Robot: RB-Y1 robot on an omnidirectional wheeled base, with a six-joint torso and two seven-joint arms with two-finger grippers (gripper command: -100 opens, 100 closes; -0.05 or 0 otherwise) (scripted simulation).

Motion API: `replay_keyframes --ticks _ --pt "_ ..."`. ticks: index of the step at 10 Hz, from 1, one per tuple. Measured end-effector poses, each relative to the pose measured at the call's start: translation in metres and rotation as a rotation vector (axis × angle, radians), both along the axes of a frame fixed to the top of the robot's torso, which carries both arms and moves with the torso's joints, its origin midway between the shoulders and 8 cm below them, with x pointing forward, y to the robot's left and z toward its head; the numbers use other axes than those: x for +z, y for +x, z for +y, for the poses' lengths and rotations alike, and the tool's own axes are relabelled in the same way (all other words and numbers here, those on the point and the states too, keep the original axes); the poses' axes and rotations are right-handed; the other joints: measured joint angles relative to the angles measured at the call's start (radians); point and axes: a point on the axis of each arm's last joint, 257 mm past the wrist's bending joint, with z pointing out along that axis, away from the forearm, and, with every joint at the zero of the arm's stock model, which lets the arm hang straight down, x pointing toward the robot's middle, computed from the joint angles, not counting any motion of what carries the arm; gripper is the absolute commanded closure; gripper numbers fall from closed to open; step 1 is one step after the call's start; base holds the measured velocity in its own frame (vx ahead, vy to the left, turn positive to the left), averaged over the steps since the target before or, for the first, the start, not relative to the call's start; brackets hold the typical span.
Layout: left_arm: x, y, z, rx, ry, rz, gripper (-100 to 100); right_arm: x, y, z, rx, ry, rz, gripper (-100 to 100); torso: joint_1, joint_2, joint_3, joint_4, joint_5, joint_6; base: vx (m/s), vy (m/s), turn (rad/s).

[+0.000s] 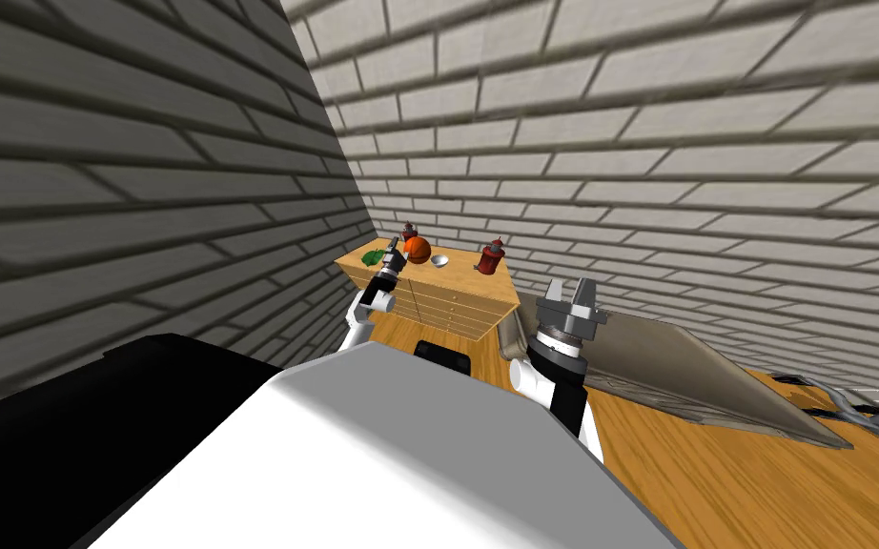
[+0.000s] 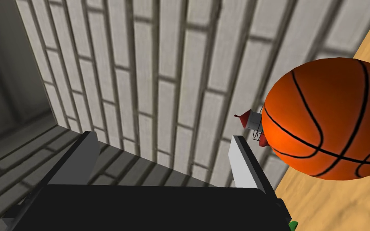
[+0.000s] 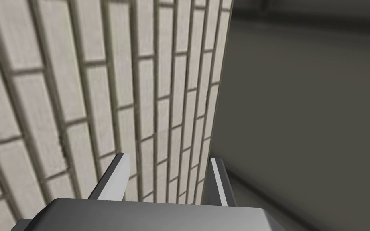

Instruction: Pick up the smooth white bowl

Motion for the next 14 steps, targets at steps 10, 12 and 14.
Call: replay_keyframes --ticks 10,12,14 --pt "-0.018 0.044 0.005 0.010 -0.079 0.161 -100 0.000 0.000 0.000 0.000 0.000 0.000 0 0.000 -0.001 -0.001 0.000 0.000 -0.001 -0.037 0.031 -0.087" --pt "-0.021 0.053 0.008 0.013 -0.097 0.195 -100 0.000 0.000 0.000 0.000 0.000 0.000 0 0.000 -0.001 -0.001 0.000 0.000 -0.001 -0.035 0.043 -0.124" --pt "-0.023 0.063 0.008 0.016 -0.116 0.229 -100 0.000 0.000 0.000 0.000 0.000 0.000 0 0.001 -0.001 -0.001 0.000 0.000 -0.001 -0.019 0.029 -0.057"
